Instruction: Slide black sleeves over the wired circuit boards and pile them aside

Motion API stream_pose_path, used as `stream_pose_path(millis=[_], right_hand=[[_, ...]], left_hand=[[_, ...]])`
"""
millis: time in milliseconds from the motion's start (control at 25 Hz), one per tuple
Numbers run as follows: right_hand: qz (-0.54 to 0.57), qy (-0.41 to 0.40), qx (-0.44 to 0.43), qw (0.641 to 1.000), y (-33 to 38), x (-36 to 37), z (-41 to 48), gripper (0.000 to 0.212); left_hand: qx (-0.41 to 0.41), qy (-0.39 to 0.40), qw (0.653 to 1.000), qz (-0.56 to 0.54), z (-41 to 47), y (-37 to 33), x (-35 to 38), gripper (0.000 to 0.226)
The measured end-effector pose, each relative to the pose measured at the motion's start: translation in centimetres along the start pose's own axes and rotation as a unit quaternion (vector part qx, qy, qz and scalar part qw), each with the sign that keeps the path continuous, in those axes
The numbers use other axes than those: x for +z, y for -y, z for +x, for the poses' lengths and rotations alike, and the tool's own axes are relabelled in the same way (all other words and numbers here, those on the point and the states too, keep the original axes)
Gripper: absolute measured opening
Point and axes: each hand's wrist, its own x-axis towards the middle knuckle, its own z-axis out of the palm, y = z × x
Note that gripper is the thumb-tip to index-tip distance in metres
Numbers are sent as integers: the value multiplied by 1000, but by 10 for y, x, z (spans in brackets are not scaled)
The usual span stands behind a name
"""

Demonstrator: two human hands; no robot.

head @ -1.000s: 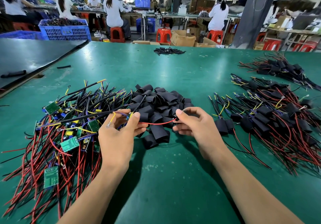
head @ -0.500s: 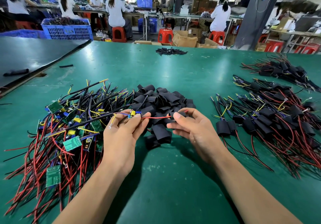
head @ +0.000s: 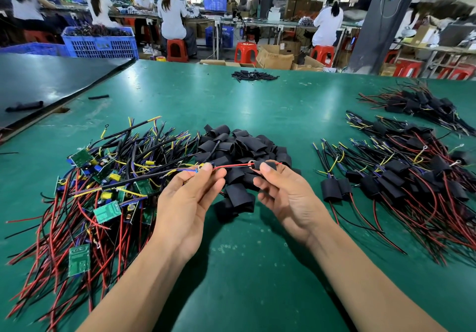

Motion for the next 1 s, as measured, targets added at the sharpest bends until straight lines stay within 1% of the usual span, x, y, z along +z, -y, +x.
stream_pose_path(millis=[80, 200, 320, 360, 400, 560, 600, 680, 800, 920, 1000], right_hand=[[9, -1, 15, 1000, 1, 1, -1, 45], [21, 3, 36, 999, 1, 0, -1, 41], [12, 30, 48, 998, -2, 0, -2, 25], [-7, 34, 42, 999, -4, 2, -3, 22], [-28, 32, 30, 999, -6, 4, -4, 24], [-112, -21, -65, 991, -13, 8, -4, 45], [-128, -28, -89, 987, -13, 7, -4, 47], [-138, -30, -124, 982, -13, 6, -4, 43], [-153, -16, -140, 978, -11, 5, -4, 31], [-145, 3, -129, 981, -8, 3, -4, 34], [-133, 19, -113, 984, -8, 2, -3, 28]], left_hand=[[-7, -2, 1000, -10, 1, -1, 0, 13], [-1, 3, 1000, 0, 0, 0, 0, 15], [-1, 16, 1000, 8, -3, 1, 1, 16], [-1, 21, 1000, 16, -4, 2, 1, 15], [-1, 29, 999, 28, -6, 3, 2, 12], [-2, 72, 994, 81, -12, 11, 5, 4], [-7, 76, 993, 86, -12, 11, 4, 4], [-22, 75, 993, 87, -10, 10, 2, 8], [-47, 76, 992, 84, -8, 6, 0, 15], [-69, 72, 992, 81, -9, 6, 3, 22], [-76, 70, 991, 81, -10, 6, 4, 28]])
